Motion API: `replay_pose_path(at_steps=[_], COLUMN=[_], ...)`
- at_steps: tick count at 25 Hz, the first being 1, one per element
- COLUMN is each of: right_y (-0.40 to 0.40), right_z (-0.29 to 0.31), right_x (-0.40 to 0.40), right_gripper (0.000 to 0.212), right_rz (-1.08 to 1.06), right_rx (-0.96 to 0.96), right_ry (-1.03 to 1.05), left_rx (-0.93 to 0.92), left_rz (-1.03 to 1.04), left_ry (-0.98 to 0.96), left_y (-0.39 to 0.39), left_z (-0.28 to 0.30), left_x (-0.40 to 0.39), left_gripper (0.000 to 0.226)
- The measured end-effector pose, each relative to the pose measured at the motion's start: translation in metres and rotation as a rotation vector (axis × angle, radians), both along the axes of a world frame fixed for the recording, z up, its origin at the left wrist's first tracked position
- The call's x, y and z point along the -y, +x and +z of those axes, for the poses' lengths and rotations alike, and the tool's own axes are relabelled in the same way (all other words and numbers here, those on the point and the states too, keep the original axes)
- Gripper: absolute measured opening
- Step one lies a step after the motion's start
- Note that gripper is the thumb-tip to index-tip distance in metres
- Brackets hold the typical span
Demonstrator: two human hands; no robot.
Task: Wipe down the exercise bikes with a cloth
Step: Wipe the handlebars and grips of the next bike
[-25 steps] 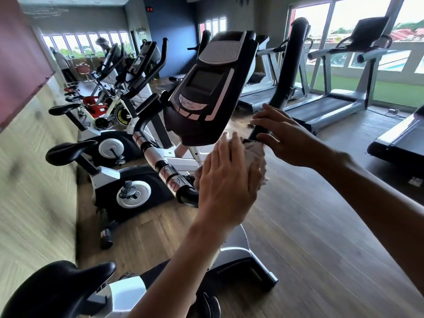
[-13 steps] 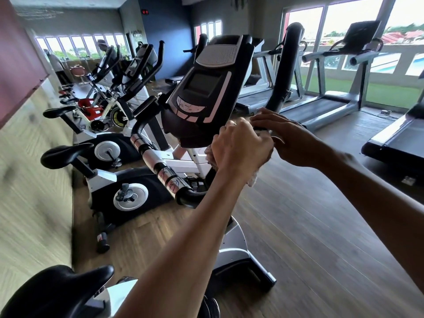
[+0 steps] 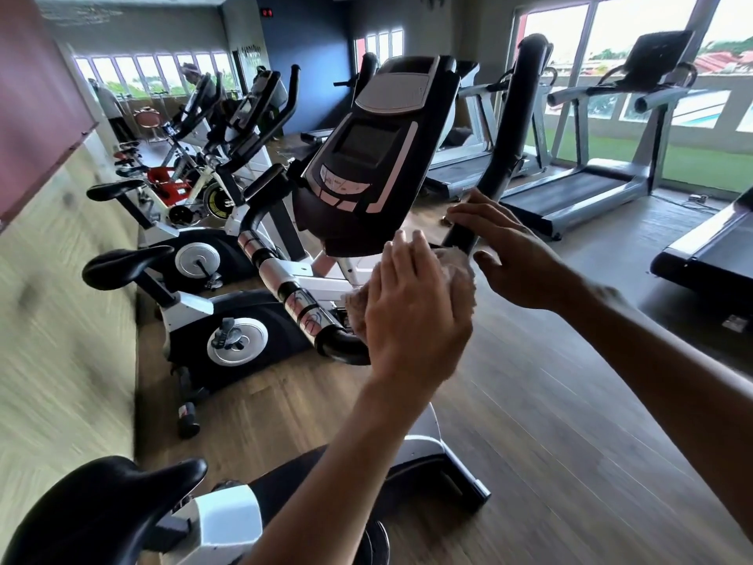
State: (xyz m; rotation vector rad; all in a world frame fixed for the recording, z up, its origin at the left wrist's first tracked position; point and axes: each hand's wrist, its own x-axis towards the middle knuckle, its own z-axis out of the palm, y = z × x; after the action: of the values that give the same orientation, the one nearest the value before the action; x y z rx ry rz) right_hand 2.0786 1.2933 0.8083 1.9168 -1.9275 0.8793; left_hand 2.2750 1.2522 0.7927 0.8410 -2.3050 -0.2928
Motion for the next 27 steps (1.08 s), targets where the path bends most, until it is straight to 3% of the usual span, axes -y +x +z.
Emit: replay_pose_path(at_steps=[4,9,15,21,27], right_y=[-0.004,0.001,0.007,0.008,0.014], right_z=[0.003,0.001,0.015,0.009,0.009], right_x=[-0.002,0.0,-0.004,0.0,-0.004], right_gripper=[0.067,0.067,0.05,0.046,0.045], right_rz=[0.017,-0.009,0.064,0.037,0.027], right_rx=[-0.001,0.007,-0.049,-0.066,-0.026], right_ry=[0.016,0.009,0.069,0.034,0.007], left_rx=[0.036,0.022,0.011,-0.023,0.014], left_rz=[-0.007,-0.058,-0.059,-0.003,-0.091], left_ry=[0.003,-0.107,-0.127,-0.154,-0.079], left_y=[-0.036,0.009,-0.02,0.021,-0.023], left_z=[0.028,-0.01,0.011,-0.026,0.019], left_x=[0.017,0.003,0.014,0.002,0.018], left_gripper=[0.07,0.071,0.068,0.068,0.068])
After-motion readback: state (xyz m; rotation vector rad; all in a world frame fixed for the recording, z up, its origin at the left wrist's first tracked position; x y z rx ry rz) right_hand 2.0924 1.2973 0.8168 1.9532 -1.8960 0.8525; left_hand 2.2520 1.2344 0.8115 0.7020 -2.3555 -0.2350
